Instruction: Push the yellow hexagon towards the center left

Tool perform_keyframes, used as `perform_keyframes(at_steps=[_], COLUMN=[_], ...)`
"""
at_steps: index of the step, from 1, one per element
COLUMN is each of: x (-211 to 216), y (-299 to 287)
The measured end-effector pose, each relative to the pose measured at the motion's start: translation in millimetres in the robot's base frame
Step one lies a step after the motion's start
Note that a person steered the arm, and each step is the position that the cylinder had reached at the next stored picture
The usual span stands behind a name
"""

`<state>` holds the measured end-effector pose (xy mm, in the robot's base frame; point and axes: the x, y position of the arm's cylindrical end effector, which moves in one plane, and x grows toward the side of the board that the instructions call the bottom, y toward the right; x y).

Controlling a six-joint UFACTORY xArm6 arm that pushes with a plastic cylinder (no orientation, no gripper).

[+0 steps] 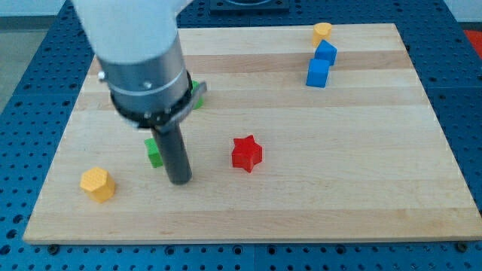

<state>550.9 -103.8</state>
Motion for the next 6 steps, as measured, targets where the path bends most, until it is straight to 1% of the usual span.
perform_keyframes(at_steps=[1,2,3,4,6], x=[10,34,52,41,-5], y=[-62,-98,-117,-131,-130])
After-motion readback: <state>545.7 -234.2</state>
